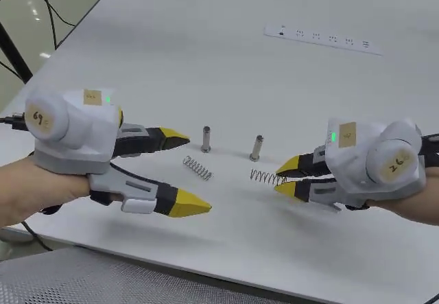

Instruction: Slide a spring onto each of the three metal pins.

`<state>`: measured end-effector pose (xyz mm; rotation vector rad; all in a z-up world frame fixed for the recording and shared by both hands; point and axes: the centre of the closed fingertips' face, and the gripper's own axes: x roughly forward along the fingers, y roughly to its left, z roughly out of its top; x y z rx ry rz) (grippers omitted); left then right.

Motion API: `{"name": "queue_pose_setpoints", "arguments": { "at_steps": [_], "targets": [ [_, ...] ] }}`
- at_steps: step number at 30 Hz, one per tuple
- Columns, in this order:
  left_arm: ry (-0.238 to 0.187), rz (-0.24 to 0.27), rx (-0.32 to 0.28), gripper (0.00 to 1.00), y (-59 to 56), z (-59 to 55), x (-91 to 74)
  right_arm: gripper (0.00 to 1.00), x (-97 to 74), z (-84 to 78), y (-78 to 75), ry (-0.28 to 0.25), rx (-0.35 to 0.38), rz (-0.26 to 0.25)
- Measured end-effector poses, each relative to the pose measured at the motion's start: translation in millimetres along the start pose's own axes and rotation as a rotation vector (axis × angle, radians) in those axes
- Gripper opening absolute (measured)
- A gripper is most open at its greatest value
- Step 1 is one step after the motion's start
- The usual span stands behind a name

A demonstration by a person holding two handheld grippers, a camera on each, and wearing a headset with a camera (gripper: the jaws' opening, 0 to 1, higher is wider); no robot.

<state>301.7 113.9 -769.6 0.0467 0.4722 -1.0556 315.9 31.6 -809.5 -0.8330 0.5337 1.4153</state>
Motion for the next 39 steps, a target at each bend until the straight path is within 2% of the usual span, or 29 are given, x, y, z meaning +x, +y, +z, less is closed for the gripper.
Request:
{"name": "queue_pose_setpoints", "arguments": {
  "at_steps": [2,4,9,14,19,25,29,31,32,39],
  "targets": [
    [-0.009,-0.039,0.006,0.61,-9.2,4.2,6.6,0.07,-1.4,-0.4,1.4,0.002,-0.015,-0.011],
    [-0.009,-0.045,0.013,0.61,-11.6,5.9,11.9,0.07,-4.0,2.2,2.3,-0.011,-0.016,-0.021],
    [0.031,-0.104,0.055,0.58,-21.5,5.6,22.6,0.07,-7.5,6.6,9.9,-0.017,-0.031,-0.006],
    [0.046,-0.131,0.072,0.52,-20.3,5.4,30.2,0.07,-9.1,10.2,9.1,-0.026,-0.042,-0.011],
    [0.042,-0.15,0.085,0.47,-19.2,9.1,39.0,0.07,-9.7,12.8,7.3,-0.031,-0.04,-0.015],
    [0.002,-0.175,0.096,0.37,-20.3,18.5,51.2,0.07,-12.1,19.9,5.4,-0.073,0.0,-0.005],
    [0.012,-0.204,0.112,0.31,-26.5,17.8,58.4,0.07,-15.0,23.8,4.9,-0.094,0.011,0.003],
    [0.005,-0.212,0.109,0.27,-28.0,18.6,60.0,0.07,-14.8,22.9,3.6,-0.084,-0.007,-0.005],
    [0.004,-0.213,0.111,0.26,-28.3,18.7,60.9,0.07,-14.5,21.2,2.7,-0.07,-0.033,-0.012],
    [0.002,-0.218,0.114,0.15,-27.5,18.8,64.7,0.07,-13.4,24.2,6.1,-0.091,-0.018,0.001]
  ]
}}
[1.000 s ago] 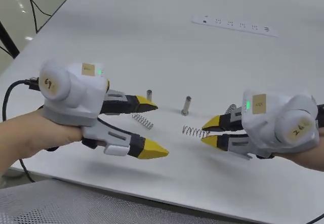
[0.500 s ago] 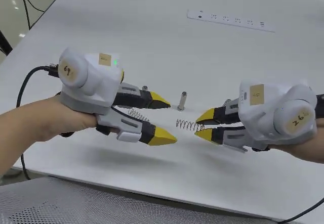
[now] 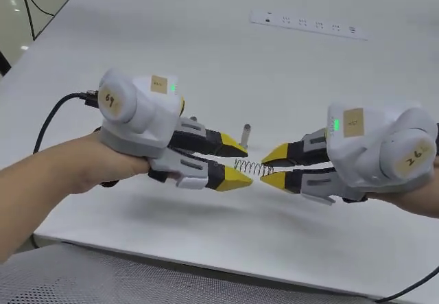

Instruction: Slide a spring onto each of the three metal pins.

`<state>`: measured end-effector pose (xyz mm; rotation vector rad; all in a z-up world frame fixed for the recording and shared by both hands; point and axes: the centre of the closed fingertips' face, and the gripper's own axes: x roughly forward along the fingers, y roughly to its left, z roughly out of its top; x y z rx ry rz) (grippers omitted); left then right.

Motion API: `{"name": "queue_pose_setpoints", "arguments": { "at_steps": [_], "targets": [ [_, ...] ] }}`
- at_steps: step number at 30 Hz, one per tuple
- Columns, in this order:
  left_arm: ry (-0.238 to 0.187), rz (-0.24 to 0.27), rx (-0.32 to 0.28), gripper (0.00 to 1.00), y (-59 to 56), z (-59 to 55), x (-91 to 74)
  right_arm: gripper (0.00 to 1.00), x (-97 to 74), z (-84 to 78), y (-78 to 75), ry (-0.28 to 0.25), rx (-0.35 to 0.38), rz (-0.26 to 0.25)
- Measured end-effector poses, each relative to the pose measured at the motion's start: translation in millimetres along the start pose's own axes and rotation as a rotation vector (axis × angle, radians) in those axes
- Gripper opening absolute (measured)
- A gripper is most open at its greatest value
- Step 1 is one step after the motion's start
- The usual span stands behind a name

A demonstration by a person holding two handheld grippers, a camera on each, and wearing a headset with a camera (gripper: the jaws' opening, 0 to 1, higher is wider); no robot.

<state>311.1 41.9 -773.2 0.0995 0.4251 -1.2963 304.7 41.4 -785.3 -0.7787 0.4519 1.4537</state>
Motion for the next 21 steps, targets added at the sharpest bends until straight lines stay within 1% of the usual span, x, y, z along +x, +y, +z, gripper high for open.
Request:
{"name": "queue_pose_setpoints", "arguments": {
  "at_steps": [1,3,6,7,11,14,15,17,20,21],
  "targets": [
    [0.006,-0.004,-0.006,0.13,0.0,-0.8,0.6,0.07,-0.5,0.6,-0.3,-0.004,0.002,0.0],
    [0.002,-0.004,-0.006,0.12,-0.1,-0.3,1.2,0.07,-1.4,1.6,-1.1,-0.01,0.005,-0.002],
    [-0.015,-0.01,-0.01,0.06,-1.2,3.0,2.6,0.07,-2.5,1.7,-1.2,-0.014,0.011,-0.002],
    [-0.015,-0.005,0.005,0.05,0.2,3.4,3.0,0.07,-3.0,1.0,-0.7,-0.012,0.01,0.001],
    [-0.02,-0.021,0.004,0.04,-2.2,3.1,5.1,0.07,-4.6,-0.4,-0.6,-0.015,0.018,0.003],
    [-0.027,-0.04,0.003,0.04,-4.6,3.2,5.9,0.07,-5.6,-0.9,0.4,-0.025,0.045,0.009],
    [-0.026,-0.041,0.004,0.03,-4.6,3.2,5.8,0.07,-5.8,-0.9,0.6,-0.027,0.049,0.007],
    [-0.024,-0.057,0.008,0.03,-7.3,3.4,5.8,0.08,-5.9,-0.6,2.3,-0.031,0.067,0.015],
    [-0.012,-0.073,0.014,0.03,-9.6,2.7,5.6,0.09,-5.4,-2.0,2.6,-0.031,0.088,0.016],
    [-0.011,-0.076,0.015,0.03,-10.1,3.0,5.2,0.09,-5.5,-3.2,2.4,-0.03,0.085,0.015]
  ]
}}
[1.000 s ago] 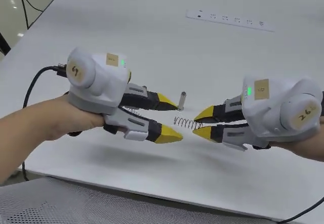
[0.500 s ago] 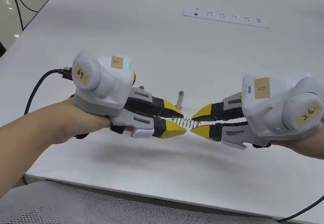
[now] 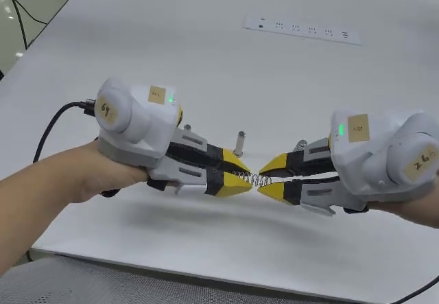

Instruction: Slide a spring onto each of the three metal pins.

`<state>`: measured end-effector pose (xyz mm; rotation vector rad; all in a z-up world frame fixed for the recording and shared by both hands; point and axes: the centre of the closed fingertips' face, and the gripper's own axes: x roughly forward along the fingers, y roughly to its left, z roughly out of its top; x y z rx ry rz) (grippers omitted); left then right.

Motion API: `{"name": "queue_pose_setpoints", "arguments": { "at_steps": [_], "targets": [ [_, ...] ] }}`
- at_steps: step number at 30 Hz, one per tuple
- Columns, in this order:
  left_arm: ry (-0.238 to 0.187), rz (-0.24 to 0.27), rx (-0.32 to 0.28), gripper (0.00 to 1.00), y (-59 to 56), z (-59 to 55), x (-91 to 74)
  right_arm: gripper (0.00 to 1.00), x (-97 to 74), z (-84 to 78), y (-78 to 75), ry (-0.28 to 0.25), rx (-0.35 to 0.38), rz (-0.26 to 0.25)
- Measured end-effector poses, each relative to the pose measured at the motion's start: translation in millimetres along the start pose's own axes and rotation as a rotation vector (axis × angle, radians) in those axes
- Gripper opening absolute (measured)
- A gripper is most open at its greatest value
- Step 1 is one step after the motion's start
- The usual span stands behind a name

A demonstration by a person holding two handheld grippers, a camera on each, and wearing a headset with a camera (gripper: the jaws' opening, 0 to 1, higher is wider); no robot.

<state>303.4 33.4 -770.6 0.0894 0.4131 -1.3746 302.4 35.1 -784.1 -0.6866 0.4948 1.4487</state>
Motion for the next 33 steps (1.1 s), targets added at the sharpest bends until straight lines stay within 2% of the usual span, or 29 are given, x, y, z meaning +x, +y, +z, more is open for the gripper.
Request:
{"name": "queue_pose_setpoints", "arguments": {
  "at_steps": [3,7,12,16,20,23,33],
  "targets": [
    [0.002,-0.004,0.0,0.03,0.0,0.3,-0.7,0.12,0.3,-5.1,-0.8,0.007,0.004,-0.001],
    [0.012,-0.008,-0.003,0.03,0.8,-1.2,-1.0,0.08,0.8,-4.0,0.4,-0.004,0.001,0.001],
    [0.019,-0.013,-0.012,0.03,1.2,-2.9,-1.1,0.07,-1.2,-2.5,0.6,-0.009,-0.006,-0.002],
    [0.042,-0.008,0.005,0.03,2.4,-7.9,-0.7,0.07,-5.8,3.7,-0.7,-0.018,-0.013,-0.002],
    [0.044,-0.007,0.012,0.03,2.7,-8.4,-0.5,0.07,-8.0,8.1,-1.6,-0.022,-0.02,-0.001],
    [0.06,-0.006,0.02,0.03,1.7,-12.3,0.2,0.07,-9.4,15.2,-1.9,-0.045,-0.012,0.004],
    [0.095,0.011,0.052,0.03,3.3,-18.9,2.6,0.07,-4.5,35.9,-1.0,-0.087,-0.019,0.021]
  ]
}}
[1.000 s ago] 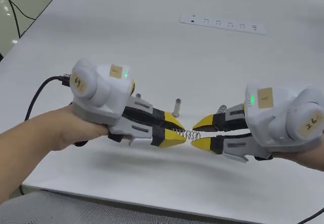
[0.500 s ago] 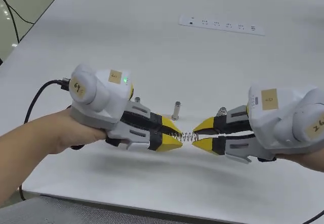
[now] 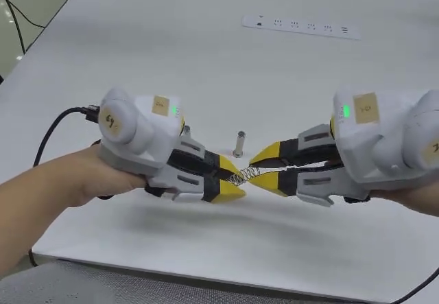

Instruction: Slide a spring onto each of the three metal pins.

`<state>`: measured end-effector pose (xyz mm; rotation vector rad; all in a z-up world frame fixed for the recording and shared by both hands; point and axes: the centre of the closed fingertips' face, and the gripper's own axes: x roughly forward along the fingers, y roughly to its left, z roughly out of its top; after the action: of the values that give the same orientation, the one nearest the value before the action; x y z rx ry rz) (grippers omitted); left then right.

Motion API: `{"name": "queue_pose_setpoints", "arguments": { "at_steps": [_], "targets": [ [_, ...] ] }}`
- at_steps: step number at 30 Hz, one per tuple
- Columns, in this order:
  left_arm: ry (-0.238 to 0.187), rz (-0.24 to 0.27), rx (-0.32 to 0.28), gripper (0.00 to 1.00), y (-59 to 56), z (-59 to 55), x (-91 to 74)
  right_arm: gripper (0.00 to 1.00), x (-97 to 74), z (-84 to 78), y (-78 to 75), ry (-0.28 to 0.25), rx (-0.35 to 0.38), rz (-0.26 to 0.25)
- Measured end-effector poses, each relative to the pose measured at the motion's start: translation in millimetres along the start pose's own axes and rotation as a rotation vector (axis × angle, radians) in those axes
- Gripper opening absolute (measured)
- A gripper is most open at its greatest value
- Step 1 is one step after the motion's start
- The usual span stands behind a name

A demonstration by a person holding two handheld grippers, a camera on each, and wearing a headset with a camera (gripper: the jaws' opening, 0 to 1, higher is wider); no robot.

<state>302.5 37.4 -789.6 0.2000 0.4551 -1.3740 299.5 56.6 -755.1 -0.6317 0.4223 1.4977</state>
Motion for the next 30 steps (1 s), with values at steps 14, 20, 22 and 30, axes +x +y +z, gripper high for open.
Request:
{"name": "queue_pose_setpoints", "arguments": {
  "at_steps": [14,20,22,30],
  "targets": [
    [-0.013,0.004,0.016,0.03,-3.1,7.8,4.5,0.07,11.1,22.3,0.2,-0.051,-0.046,-0.009],
    [-0.013,0.012,0.011,0.03,-1.4,6.6,-0.8,0.07,8.8,22.7,0.5,-0.055,-0.063,-0.02],
    [-0.015,0.014,0.011,0.03,-1.0,7.1,-0.9,0.07,8.6,23.5,0.8,-0.056,-0.071,-0.022],
    [-0.025,0.027,-0.015,0.04,0.3,8.9,-2.4,0.07,6.7,25.3,1.0,-0.051,-0.091,-0.028]
  ]
}}
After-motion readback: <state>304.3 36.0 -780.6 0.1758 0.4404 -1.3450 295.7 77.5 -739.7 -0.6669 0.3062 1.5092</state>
